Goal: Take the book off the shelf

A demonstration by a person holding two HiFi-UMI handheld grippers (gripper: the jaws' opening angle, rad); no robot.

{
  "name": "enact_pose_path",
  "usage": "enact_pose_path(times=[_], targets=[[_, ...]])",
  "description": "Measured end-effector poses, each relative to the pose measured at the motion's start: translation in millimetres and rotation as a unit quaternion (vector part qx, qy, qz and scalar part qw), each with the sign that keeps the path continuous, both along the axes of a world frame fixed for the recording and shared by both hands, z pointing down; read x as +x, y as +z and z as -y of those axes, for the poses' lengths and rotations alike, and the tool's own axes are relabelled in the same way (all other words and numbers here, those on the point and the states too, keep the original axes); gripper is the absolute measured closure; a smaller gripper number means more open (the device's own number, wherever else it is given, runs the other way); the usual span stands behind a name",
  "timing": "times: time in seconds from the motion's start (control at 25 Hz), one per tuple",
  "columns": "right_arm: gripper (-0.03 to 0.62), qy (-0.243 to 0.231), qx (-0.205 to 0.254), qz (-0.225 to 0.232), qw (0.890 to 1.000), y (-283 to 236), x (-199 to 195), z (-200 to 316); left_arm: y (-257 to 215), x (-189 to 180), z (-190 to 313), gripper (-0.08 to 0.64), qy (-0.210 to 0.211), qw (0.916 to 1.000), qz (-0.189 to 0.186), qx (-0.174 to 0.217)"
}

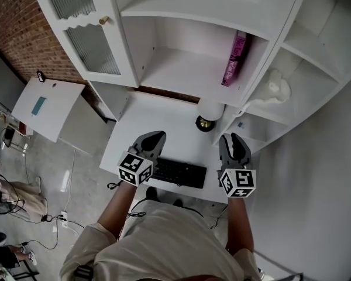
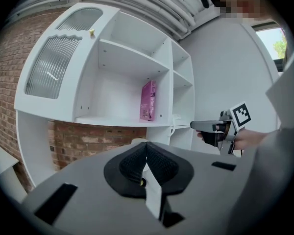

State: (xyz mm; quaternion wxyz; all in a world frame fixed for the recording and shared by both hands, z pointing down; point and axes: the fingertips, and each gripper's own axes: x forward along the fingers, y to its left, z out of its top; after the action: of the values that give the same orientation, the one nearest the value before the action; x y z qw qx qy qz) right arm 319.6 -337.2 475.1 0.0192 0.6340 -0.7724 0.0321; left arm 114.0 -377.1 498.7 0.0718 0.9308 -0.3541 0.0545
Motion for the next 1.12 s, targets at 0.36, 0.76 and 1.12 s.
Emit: enact_pose_path(times=[0.36,0.76,1.12], targets=[[0.465,0.052,0.006,-0.009,0.999,-23,-14,16,-15,-4,34,0.566,0.057,0.9983,-0.012,0.005],[0.464,0.105,0.019,-0.015,0.994,-61,-17,57,-28,-11,67,0.566,0.099,0.9948,-0.025,0.003],[0.462,0.141,0.004,-0.013,0.990,-81,-10,108,-52,-11,95,0.566,0.119,0.9923,-0.029,0.017]])
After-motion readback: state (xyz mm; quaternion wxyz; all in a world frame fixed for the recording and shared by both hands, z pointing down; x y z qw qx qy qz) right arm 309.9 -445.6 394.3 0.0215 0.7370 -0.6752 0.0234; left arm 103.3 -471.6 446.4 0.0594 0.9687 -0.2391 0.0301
